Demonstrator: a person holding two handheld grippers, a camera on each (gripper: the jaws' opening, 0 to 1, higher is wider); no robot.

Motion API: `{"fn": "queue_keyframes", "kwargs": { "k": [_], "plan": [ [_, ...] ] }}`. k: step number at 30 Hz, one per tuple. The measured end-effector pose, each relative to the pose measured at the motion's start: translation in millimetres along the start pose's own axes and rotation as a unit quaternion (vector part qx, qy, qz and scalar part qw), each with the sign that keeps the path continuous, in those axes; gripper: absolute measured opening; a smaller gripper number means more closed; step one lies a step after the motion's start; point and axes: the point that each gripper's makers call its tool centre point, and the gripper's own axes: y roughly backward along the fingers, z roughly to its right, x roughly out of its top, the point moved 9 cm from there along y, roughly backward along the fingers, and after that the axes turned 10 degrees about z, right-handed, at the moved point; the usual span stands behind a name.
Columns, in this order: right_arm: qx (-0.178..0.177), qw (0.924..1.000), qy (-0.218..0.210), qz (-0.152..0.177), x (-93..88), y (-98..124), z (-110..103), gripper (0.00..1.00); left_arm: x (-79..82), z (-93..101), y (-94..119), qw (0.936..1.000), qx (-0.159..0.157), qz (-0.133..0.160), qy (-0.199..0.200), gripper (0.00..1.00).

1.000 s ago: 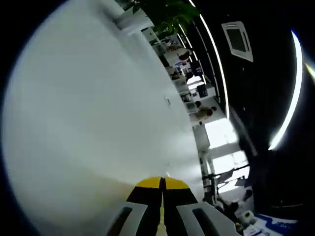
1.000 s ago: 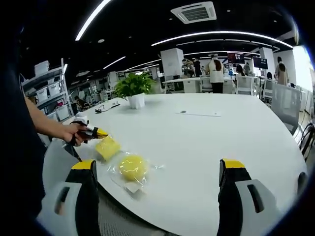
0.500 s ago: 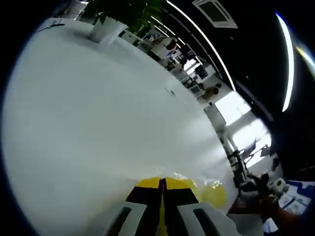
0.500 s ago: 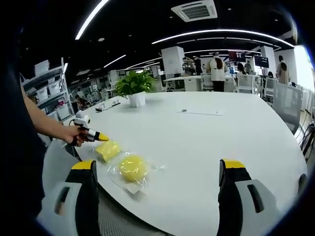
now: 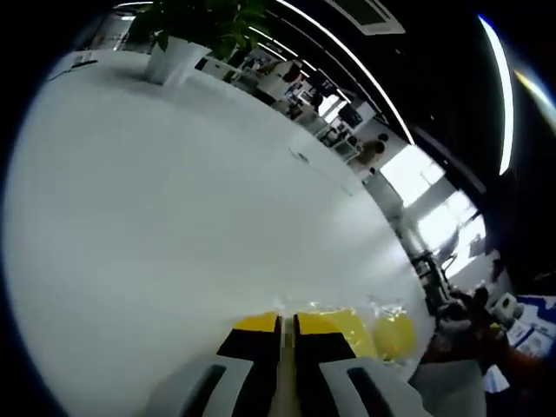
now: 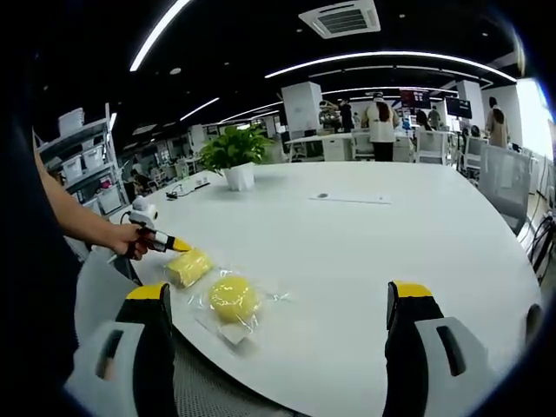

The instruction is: Compare the silicone blocks by pressing each to a similar depth, holding the contact briefly, and releasing to observe deformation and rebound differences across the visible hardness samples.

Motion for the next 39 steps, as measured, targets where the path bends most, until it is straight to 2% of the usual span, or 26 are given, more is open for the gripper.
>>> {"fn": "queue_keyframes", "kwargs": {
  "k": [1,2,7,11,14,16,18,20,24,26,28,31,36,39],
  "plan": [
    [0.0,1.0,0.0,0.0,0.0,0,0,0.96,0.0,-0.9,1,0.9995,0.003,-0.002,-0.03,0.1],
    [0.0,1.0,0.0,0.0,-0.1,0,0,0.96,0.1,-0.6,1,0.9993,-0.001,-0.003,-0.036,0.11],
    [0.003,1.0,0.001,-0.005,-1.9,-2,-1,0.96,3.8,-5.1,4,0.9993,0.005,-0.001,-0.036,0.25],
    [0.002,1.0,0.001,-0.001,0.8,-2,1,0.96,10.3,-8.2,11,0.9989,0.012,0.015,-0.043,0.34],
    [-0.001,1.0,0.001,-0.004,0.8,-3,4,0.96,15.5,-9.0,15,0.9982,0.004,0.03,-0.052,0.46],
    [0.001,1.0,0.005,-0.008,0.7,-4,5,0.96,20.7,-8.8,23,0.9963,-0.01,0.052,-0.068,0.55],
    [0.003,0.9998,0.012,-0.012,0.8,-6,6,0.97,24.6,-11.5,31,0.995,-0.014,0.063,-0.077,0.66],
    [0.006,0.9998,0.014,-0.014,1.1,-8,7,0.97,29.6,-12.5,40,0.9935,-0.017,0.07,-0.088,0.73],
    [0.013,0.9994,0.027,-0.018,-1.2,-11,8,0.97,38.1,-13.0,53,0.9919,-0.025,0.072,-0.102,0.76],
    [0.015,0.9992,0.029,-0.024,-3.6,-13,9,0.97,45.5,-10.7,63,0.9867,-0.023,0.073,-0.143,0.77],
    [0.018,0.9989,0.033,-0.028,-6.1,-15,11,0.97,49.2,-6.5,70,0.9824,-0.028,0.077,-0.168,0.8],
    [0.021,0.9986,0.037,-0.03,-6.1,-16,10,0.97,48.7,-4.2,80,0.975,-0.029,0.074,-0.208,0.86],
    [0.025,0.9983,0.039,-0.037,-10.0,-14,10,0.97,46.3,-3.4,90,0.9731,-0.028,0.082,-0.214,0.96],
    [0.025,0.998,0.039,-0.044,-13.9,-13,11,0.97,45.2,-7.5,96,0.9689,-0.032,0.095,-0.226,0.98]
  ]
}}
